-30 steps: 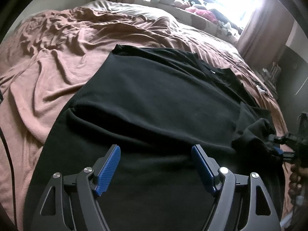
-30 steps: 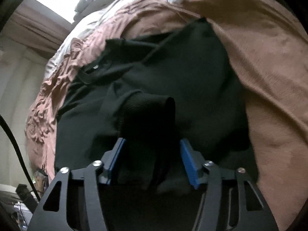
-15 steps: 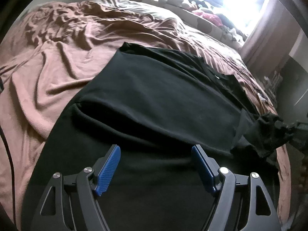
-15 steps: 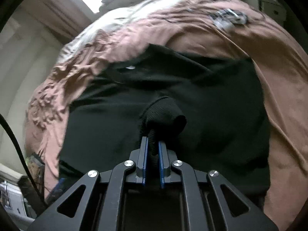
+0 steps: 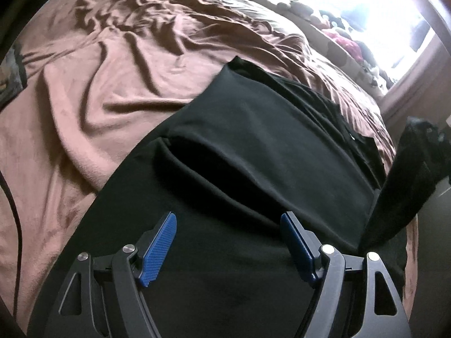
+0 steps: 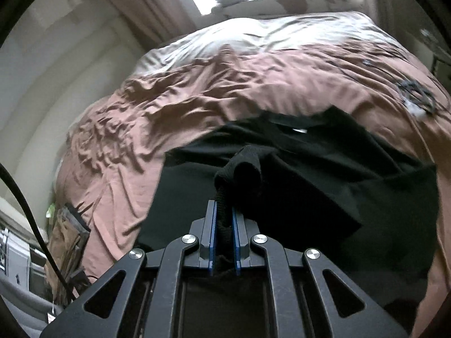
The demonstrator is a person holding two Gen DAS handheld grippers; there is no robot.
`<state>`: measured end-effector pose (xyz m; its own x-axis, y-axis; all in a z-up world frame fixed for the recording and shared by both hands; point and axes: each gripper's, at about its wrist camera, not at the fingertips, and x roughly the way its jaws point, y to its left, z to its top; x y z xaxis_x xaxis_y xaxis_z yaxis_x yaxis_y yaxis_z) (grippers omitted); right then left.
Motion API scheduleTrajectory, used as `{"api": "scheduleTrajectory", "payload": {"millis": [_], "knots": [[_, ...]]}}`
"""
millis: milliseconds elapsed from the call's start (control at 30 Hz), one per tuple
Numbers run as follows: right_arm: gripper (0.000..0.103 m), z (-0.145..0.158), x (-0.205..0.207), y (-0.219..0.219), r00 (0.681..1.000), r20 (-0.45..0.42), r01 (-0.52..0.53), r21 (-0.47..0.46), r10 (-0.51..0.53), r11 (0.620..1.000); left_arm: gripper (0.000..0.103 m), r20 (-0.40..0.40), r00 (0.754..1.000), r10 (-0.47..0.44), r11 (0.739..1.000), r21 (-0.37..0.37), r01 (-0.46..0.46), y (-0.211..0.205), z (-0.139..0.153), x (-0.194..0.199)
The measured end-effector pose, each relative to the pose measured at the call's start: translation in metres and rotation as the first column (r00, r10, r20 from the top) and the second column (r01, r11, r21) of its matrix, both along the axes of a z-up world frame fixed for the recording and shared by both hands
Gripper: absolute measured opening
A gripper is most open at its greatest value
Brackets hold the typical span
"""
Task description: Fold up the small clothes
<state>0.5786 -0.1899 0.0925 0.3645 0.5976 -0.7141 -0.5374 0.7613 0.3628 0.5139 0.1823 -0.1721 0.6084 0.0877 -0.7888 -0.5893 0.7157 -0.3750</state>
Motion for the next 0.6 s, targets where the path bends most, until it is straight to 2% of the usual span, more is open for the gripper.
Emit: {"api": "scheduleTrajectory", "payload": {"millis": [167, 267, 333, 367, 400, 467, 600], "knots": [[0.007, -0.013, 0.008, 0.047, 0.998, 0.0, -0.055, -0.038, 0.055, 0.998, 0.078, 0.001, 1.0, 0.009, 1.0, -0.01, -0.009, 0.004, -0.002, -0.003], [0.01, -0.025, 0.008, 0.073, 0.991, -0.06, -0.118, -0.023, 0.117, 0.993, 0.078, 0.0, 1.0, 0.011, 1.0, -0.013, -0.011, 0.005, -0.003, -0.004], [0.026, -0.029, 0.007, 0.083, 0.98, -0.1, -0.168, 0.023, 0.17, 0.985, 0.078, -0.007, 1.0, 0.006, 1.0, -0.007, -0.006, 0.004, -0.003, -0.002], [0.05, -0.029, 0.005, 0.083, 0.98, -0.092, -0.176, 0.031, 0.178, 0.984, 0.078, -0.009, 1.0, 0.004, 1.0, -0.002, -0.004, 0.003, -0.003, -0.002], [0.068, -0.028, 0.004, 0.082, 0.98, -0.068, -0.183, 0.04, 0.186, 0.982, 0.078, -0.01, 1.0, 0.004, 1.0, 0.0, -0.004, 0.003, -0.003, -0.002], [0.071, -0.026, 0.006, 0.072, 0.984, -0.041, -0.171, 0.043, 0.173, 0.984, 0.078, -0.006, 1.0, 0.004, 1.0, 0.003, -0.004, 0.004, -0.003, -0.002], [0.071, -0.031, 0.016, 0.027, 0.995, -0.049, -0.085, 0.066, 0.089, 0.994, 0.078, -0.009, 1.0, -0.017, 1.0, -0.004, 0.017, 0.012, -0.001, 0.0]]}}
